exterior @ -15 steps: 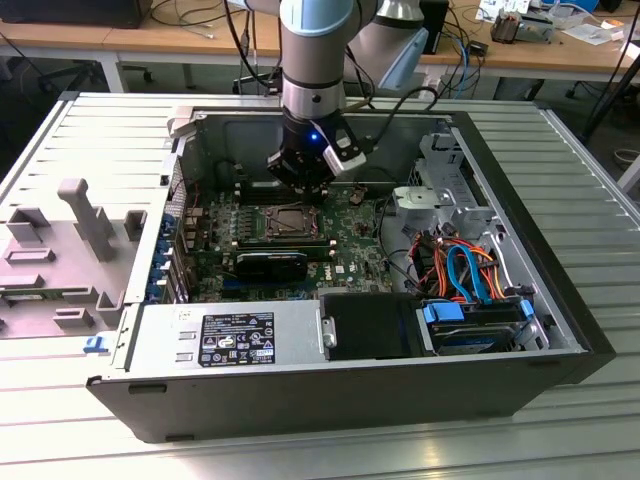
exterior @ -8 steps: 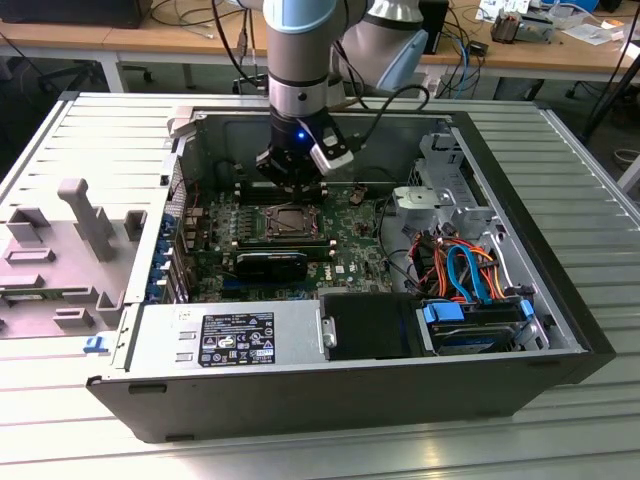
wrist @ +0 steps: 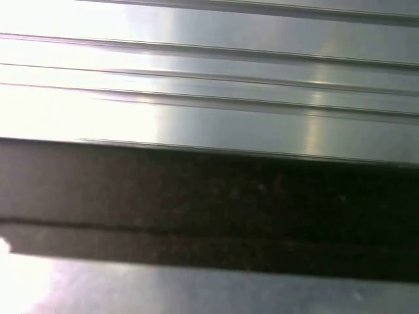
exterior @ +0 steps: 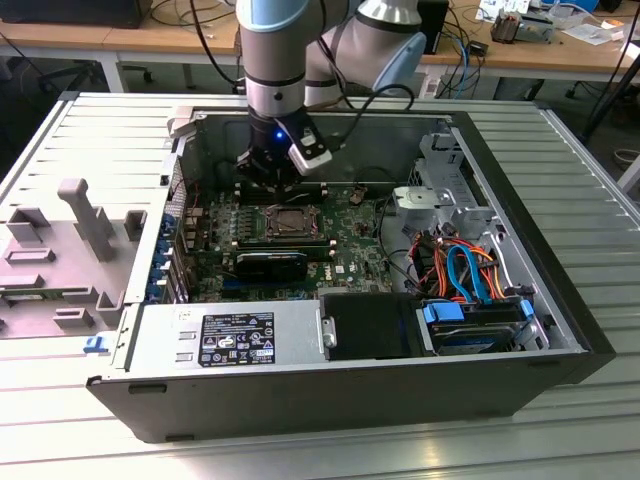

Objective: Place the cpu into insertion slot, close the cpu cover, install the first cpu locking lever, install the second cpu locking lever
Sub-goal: 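Install the first cpu locking lever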

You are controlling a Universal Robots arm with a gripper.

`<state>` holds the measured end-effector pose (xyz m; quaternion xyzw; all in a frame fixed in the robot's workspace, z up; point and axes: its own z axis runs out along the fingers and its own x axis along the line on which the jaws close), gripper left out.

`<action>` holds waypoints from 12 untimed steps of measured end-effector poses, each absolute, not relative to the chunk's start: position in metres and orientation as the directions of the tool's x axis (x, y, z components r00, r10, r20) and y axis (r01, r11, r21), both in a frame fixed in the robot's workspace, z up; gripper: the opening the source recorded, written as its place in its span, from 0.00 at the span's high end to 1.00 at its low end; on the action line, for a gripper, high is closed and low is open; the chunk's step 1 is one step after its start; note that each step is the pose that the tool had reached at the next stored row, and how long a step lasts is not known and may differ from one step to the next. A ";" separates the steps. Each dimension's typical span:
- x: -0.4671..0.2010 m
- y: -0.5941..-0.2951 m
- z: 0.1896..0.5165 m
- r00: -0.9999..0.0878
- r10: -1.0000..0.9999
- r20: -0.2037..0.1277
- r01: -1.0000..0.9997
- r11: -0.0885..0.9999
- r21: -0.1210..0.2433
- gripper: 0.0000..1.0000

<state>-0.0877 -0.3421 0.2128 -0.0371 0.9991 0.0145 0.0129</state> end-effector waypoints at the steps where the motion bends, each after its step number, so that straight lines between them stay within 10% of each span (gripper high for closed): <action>1: -0.089 -0.342 0.213 -0.997 -0.074 -0.027 -0.074 0.997 0.028 0.89; 12: -0.096 -0.336 0.207 -0.996 -0.085 -0.030 -0.085 0.996 0.025 0.89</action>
